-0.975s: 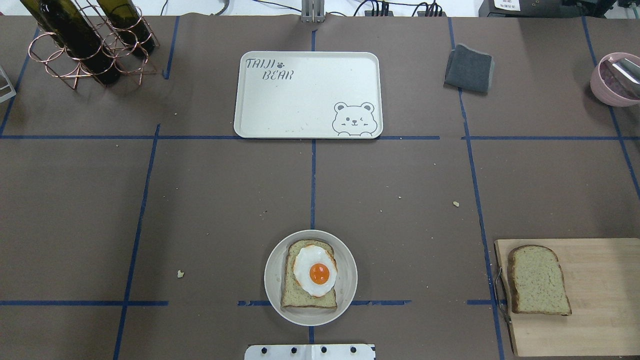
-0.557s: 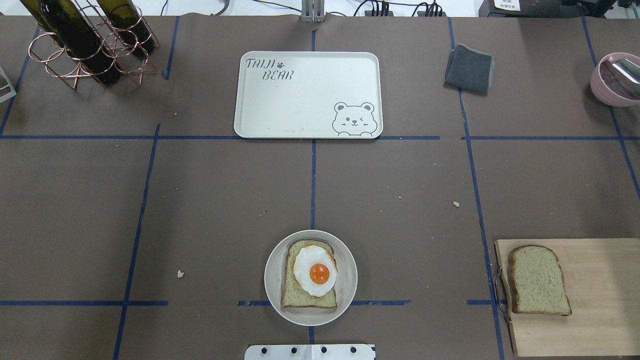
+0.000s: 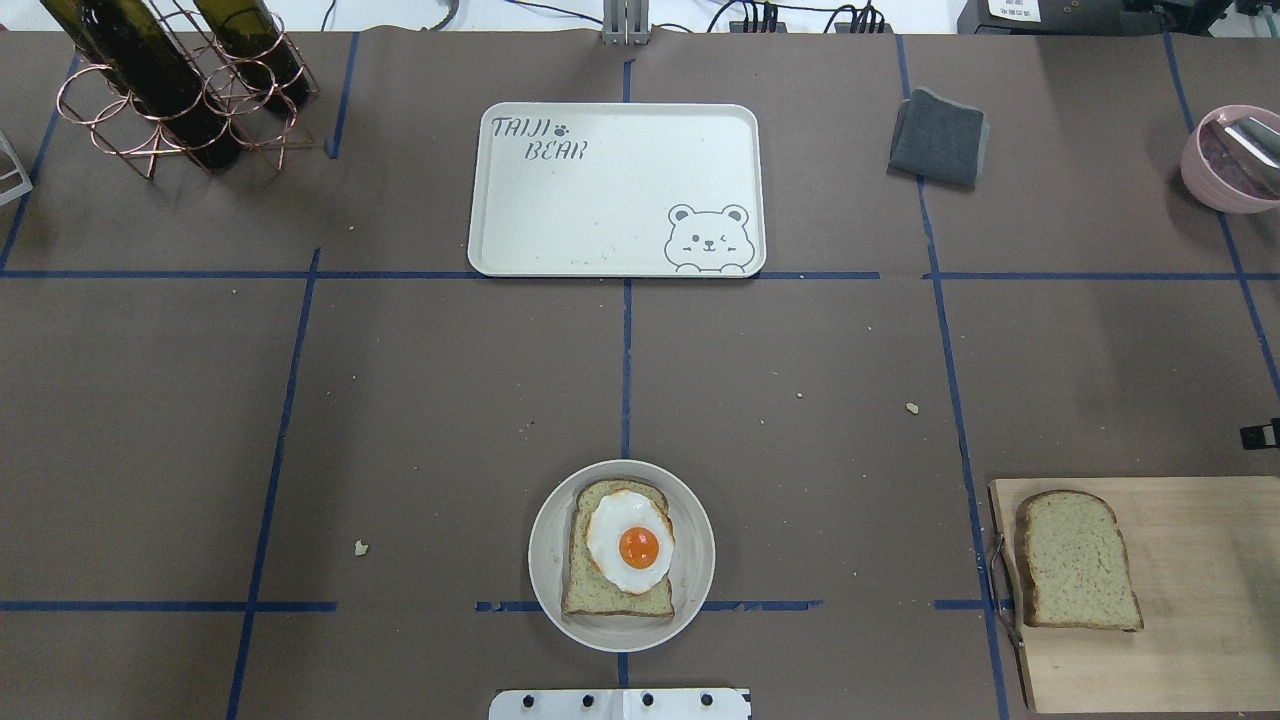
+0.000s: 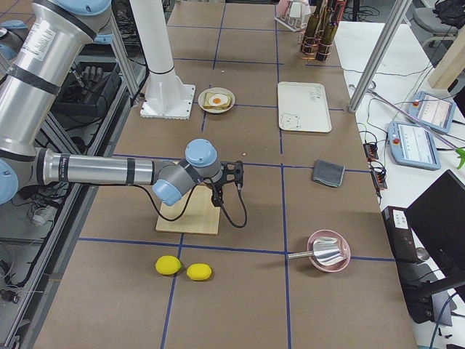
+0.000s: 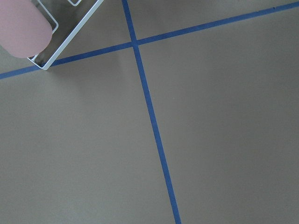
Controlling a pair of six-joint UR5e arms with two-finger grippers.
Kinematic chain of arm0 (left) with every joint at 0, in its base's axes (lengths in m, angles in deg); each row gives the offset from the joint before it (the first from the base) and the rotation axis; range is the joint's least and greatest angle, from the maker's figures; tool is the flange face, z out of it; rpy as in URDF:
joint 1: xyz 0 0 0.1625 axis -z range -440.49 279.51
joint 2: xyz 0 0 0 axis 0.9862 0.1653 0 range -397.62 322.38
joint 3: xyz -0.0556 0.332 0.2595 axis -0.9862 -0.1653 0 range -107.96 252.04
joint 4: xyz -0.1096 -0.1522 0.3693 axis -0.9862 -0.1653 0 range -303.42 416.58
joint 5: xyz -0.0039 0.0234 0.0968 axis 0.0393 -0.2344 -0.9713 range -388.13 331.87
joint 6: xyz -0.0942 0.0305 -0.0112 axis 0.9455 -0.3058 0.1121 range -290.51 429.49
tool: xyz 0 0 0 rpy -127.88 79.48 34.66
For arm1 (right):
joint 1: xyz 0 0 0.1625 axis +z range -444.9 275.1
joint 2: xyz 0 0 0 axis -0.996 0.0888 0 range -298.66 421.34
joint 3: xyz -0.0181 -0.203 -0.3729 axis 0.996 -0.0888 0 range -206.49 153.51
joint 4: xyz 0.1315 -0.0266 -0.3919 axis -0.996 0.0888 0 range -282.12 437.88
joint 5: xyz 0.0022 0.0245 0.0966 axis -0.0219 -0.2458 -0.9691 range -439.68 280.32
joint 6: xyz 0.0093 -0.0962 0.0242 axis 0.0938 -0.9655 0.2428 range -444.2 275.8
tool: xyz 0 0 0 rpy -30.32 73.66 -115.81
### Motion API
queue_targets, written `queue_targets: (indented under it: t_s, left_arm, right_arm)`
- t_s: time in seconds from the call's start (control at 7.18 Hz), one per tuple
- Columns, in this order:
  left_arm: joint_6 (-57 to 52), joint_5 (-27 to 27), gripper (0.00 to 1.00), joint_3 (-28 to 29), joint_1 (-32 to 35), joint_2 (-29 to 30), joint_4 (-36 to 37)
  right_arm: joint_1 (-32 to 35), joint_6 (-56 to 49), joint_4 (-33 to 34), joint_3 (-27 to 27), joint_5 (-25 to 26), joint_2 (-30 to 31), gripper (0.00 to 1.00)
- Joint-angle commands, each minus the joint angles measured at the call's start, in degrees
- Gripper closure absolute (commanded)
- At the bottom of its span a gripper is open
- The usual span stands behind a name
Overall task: Make sandwich and place on tray
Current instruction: 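Move the right gripper toward the bread slice on the wooden board, then grasp the bread slice with the right gripper and lift it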
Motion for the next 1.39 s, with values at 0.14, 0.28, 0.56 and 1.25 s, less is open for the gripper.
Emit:
queue_targets:
  t_s: [0.14,0.28,0.56,1.25]
  left_arm:
    - [0.00,0.00,0.00,0.00,0.09,0.00,0.07]
    - [0.00,0.00,0.00,0.09,0.00,-0.09,0.07]
    - [0.00,0.00,0.00,0.09,0.09,-0.09,0.07]
    - [-0.09,0.00,0.00,0.00,0.00,-0.09,-0.02]
  right_arm:
    - [-23.21,22.22,-12.76,-0.05,20.85,0.78,0.05]
    - [-26.23,22.69,-12.87,-0.05,23.08,0.96,0.09]
    - [-29.24,22.69,-12.87,-0.05,24.69,2.62,0.14]
    - [-32.76,22.69,-12.78,-0.84,26.00,2.54,0.26]
